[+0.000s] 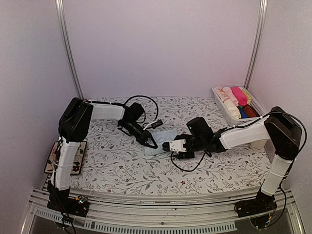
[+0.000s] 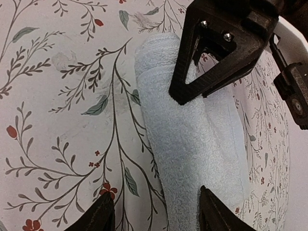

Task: Roll the towels
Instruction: Roll the towel at the center of the board.

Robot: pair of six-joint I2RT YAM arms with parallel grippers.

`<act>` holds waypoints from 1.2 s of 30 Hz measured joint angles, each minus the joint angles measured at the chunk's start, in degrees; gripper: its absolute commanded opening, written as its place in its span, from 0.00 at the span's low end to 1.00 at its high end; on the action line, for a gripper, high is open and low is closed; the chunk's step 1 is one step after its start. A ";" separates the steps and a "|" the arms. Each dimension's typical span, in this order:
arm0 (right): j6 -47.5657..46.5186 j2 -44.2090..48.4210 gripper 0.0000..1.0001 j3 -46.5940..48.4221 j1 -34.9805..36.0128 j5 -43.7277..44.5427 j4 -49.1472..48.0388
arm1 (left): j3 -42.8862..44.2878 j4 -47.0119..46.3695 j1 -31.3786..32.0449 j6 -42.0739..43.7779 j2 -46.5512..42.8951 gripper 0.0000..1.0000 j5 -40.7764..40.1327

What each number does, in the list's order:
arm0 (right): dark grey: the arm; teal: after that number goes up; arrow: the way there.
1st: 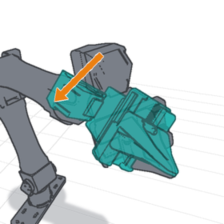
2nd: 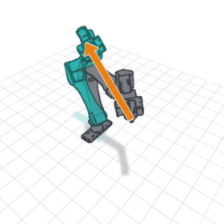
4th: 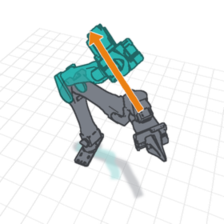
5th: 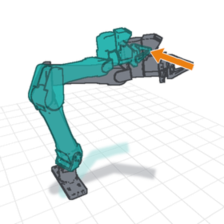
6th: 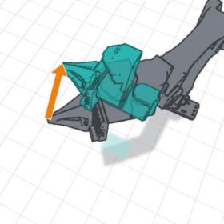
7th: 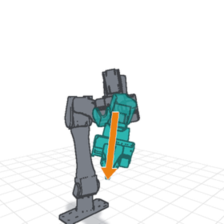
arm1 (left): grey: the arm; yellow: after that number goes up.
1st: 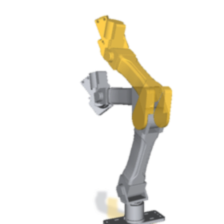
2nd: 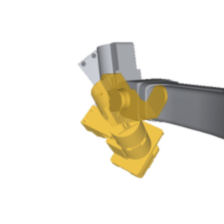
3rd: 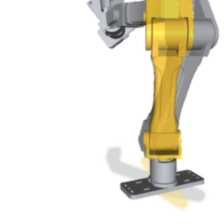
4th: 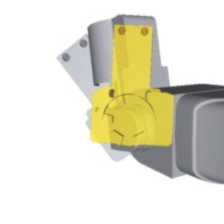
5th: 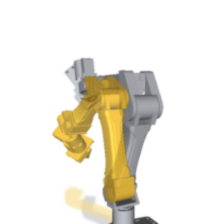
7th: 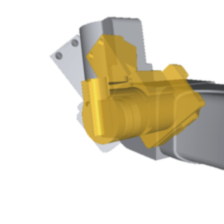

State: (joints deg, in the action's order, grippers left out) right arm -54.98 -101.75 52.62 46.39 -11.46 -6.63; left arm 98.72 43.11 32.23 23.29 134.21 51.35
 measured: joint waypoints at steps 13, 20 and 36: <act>-2.99 -7.19 0.49 2.38 2.56 9.90 -7.39 | 1.62 2.43 -1.11 -1.05 2.01 0.15 3.74; -2.45 -9.38 0.10 4.48 2.73 13.27 -8.44 | 2.29 3.26 -1.16 -1.16 2.27 0.21 3.61; 6.43 -10.05 0.04 10.03 0.87 6.47 2.99 | -6.01 0.85 -2.14 -2.69 -11.54 0.76 -9.25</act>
State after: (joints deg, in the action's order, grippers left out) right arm -48.56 -111.81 62.65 47.27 -4.99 -3.64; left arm 92.71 43.97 30.09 20.60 122.67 42.11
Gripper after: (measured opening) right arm 0.055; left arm 0.722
